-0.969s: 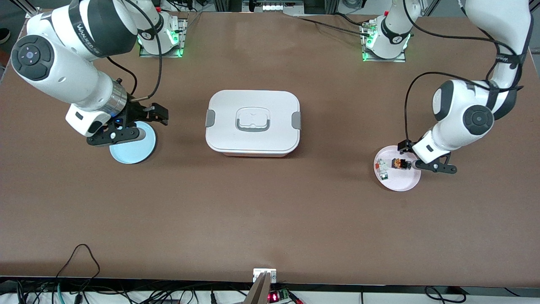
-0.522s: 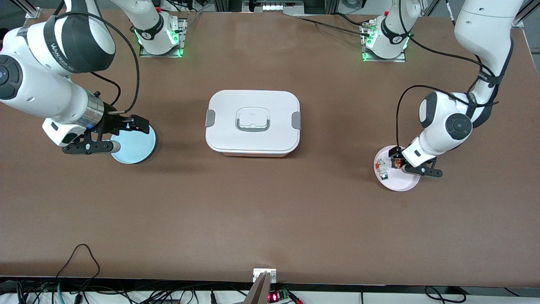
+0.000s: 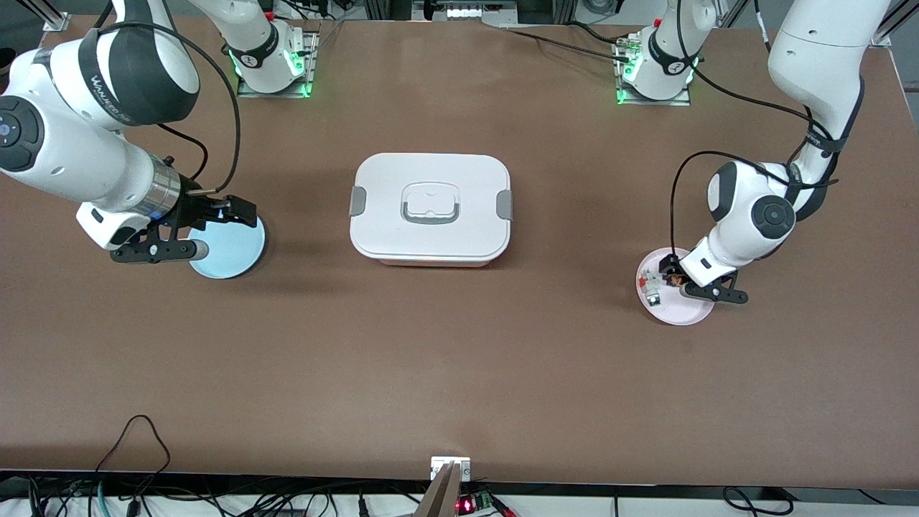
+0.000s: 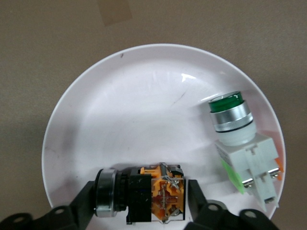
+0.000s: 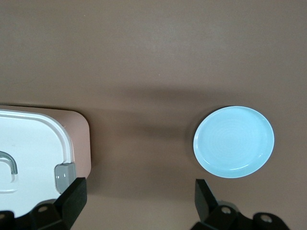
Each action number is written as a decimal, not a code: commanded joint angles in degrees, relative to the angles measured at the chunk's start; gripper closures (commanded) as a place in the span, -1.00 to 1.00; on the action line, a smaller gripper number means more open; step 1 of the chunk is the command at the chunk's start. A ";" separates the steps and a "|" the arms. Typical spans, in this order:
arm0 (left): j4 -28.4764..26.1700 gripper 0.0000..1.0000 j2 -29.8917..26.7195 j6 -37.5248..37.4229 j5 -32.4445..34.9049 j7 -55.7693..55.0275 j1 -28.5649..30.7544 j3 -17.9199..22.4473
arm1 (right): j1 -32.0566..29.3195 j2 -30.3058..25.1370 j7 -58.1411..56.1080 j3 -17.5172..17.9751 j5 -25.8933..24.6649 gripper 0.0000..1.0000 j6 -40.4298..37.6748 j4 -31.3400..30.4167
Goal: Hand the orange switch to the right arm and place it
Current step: 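Close the left gripper on the orange-and-black switch in the white dish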
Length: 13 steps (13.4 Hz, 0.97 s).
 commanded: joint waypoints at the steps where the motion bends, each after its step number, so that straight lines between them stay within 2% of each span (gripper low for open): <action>1: 0.32 -0.11 0.75 0.84 1.16 0.84 0.57 -0.17 | -0.22 -0.10 0.55 0.26 0.42 -1.00 -0.55 0.18; 3: 0.33 0.23 1.01 0.76 1.16 0.84 0.57 -0.17 | -0.13 -0.10 0.45 0.26 0.42 -1.00 -0.55 0.27; 5: 1.55 0.44 0.14 0.50 1.16 0.84 0.83 -0.26 | -0.04 -0.10 0.46 0.26 0.33 -1.00 -0.55 0.27; 10: 6.47 0.44 -3.55 -8.62 0.55 7.85 1.09 -0.44 | 0.31 -0.89 0.72 0.26 0.86 -1.00 -0.46 0.71; 13: 11.12 0.44 -5.92 -19.77 0.11 9.27 1.27 -0.87 | 0.31 -1.42 0.81 0.35 2.25 -1.00 -0.20 0.80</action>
